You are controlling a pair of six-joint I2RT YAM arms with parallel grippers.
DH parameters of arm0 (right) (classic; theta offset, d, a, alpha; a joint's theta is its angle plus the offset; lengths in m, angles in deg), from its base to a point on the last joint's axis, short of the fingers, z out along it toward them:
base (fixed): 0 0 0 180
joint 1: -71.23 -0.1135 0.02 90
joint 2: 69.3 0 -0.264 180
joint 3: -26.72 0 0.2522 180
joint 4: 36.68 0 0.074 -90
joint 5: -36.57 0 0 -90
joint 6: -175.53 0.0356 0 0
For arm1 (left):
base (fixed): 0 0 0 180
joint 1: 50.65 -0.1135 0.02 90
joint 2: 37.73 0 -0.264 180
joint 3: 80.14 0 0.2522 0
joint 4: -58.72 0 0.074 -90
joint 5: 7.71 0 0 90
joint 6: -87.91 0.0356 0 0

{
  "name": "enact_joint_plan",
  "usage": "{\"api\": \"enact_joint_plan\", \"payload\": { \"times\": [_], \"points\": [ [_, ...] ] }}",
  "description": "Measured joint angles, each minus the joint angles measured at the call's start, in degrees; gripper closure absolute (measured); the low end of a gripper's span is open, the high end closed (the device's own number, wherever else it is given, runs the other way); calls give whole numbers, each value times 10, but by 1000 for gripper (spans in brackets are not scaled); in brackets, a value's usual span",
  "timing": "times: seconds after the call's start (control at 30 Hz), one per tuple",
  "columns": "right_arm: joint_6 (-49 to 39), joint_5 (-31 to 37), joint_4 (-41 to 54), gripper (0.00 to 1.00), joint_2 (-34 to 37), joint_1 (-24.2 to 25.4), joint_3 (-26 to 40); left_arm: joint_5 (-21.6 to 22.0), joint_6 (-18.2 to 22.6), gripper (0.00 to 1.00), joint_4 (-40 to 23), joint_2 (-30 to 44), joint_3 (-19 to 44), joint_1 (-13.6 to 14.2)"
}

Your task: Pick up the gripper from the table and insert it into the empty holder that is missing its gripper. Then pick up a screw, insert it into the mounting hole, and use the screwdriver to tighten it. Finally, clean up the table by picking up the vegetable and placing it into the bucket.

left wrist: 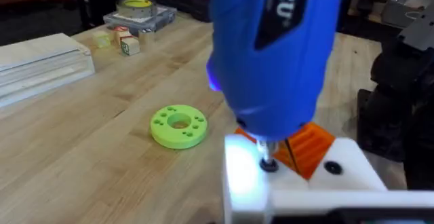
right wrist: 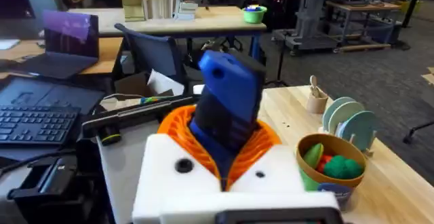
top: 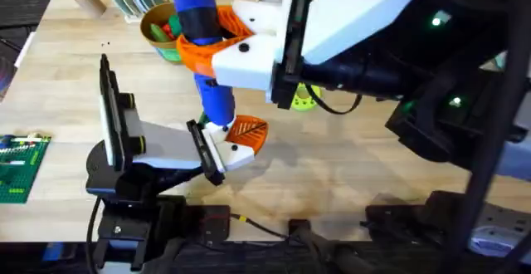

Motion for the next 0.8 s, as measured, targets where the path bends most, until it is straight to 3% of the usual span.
{"api": "enact_joint_plan", "payload": {
  "times": [0.27,0.5,0.63,0.8],
  "points": [
    [0,0,-8,975,1,0,0,0,0,988,2,0,0,0],
    [-3,-2,-99,975,-18,13,-1,0,0,988,4,0,0,0],
    [-40,-3,-104,976,-60,58,-1,0,0,988,4,0,0,0],
    [-162,33,26,976,-59,144,0,0,0,988,4,0,0,0]
  ]
}}
